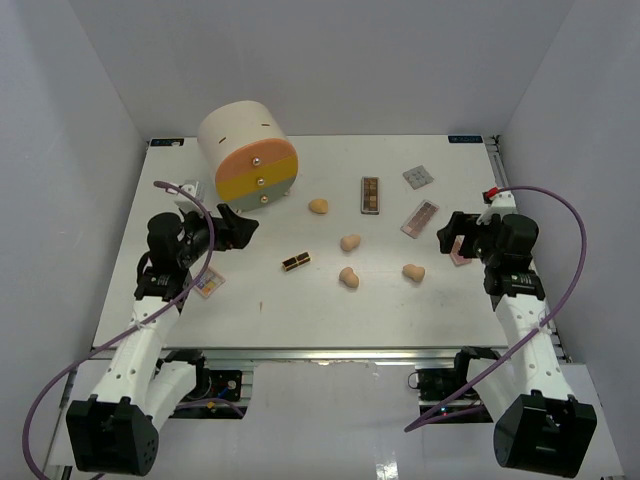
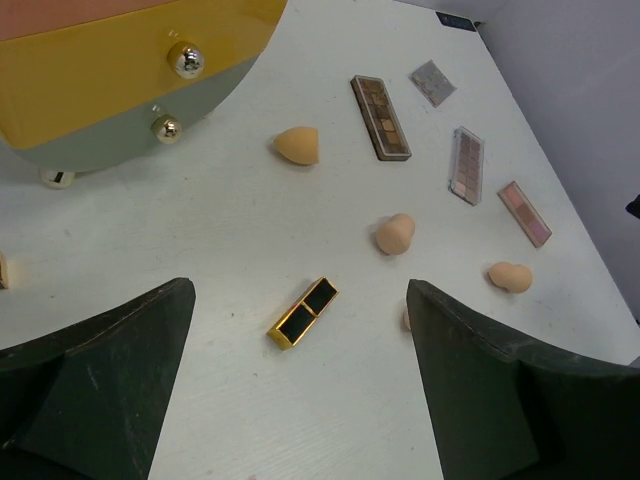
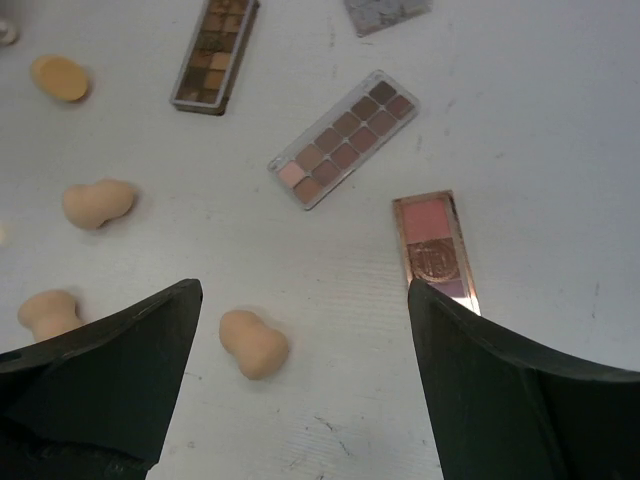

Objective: Organize the makeup

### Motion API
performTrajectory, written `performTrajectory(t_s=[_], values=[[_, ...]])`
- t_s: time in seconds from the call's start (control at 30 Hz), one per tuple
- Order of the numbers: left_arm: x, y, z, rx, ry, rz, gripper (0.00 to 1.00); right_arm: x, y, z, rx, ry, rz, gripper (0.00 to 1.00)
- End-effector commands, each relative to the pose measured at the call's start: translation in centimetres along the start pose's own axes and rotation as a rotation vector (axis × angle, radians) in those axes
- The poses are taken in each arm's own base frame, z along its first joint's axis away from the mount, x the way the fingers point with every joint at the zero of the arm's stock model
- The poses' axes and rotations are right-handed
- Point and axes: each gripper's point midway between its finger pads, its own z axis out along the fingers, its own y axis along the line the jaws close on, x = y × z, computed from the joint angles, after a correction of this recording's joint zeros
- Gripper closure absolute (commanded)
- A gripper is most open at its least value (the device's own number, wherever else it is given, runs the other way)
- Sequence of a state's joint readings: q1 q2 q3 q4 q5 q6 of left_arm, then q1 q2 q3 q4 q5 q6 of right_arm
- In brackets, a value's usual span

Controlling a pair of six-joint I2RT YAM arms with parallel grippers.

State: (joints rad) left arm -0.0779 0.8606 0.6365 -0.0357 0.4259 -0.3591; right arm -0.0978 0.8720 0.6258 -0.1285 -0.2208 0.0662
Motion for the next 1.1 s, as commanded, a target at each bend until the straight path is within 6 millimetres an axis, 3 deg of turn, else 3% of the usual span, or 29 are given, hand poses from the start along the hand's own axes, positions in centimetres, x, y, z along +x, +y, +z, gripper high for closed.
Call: performTrajectory(t_s=[0.0, 0.07, 0.13, 0.17, 0.23, 0.3, 0.33, 0.57, 0.87, 1.07], values=[[-0.8, -3.5, 1.4, 0.089, 0.059, -0.061, 0.02, 0.6, 4.9, -1.3, -0.336, -0.083, -0.32, 0.1], [-1.6, -4.2, 2.4, 0.037, 0.059, -0.047, 0.02, 0.8, 6.1, -2.0, -0.41, -0.102, -0.368, 0.1], [-1.5, -6.7, 3.4, 0.042, 0.092, -0.027, 0.02, 1.1, 6.6, -2.3, -0.447, -0.104, -0.399, 0.1], [-1.5, -6.9, 4.1, -0.003, 0.123, -0.034, 0.02, 1.3, 6.9, -2.4, -0.471, -0.096, -0.407, 0.1], [-4.5, -7.5, 5.3, -0.076, 0.097, -0.034, 0.04, 1.2, 7.5, -2.9, -0.52, -0.095, -0.451, 0.1], [-5.2, -7.2, 6.9, -0.171, 0.123, -0.026, 0.09, 0.7, 7.2, -3.0, -0.488, -0.091, -0.429, 0.1], [-3.7, -6.8, 7.9, -0.214, 0.183, -0.015, 0.1, 0.6, 7.2, -3.0, -0.487, -0.096, -0.435, 0.1], [-5.7, -4.7, 12.5, -0.518, 0.188, 0.072, 0.1, 0.4, 7.4, -3.2, -0.49, -0.107, -0.44, 0.1], [-7.7, -1.5, 12.7, -0.747, 0.104, 0.137, 0.11, 0.3, 7.5, -3.3, -0.491, -0.121, -0.447, 0.1], [-8.4, -0.2, 14.6, -0.794, 0.088, 0.169, 0.17, 0.4, 7.3, -3.3, -0.483, -0.119, -0.443, 0.1]])
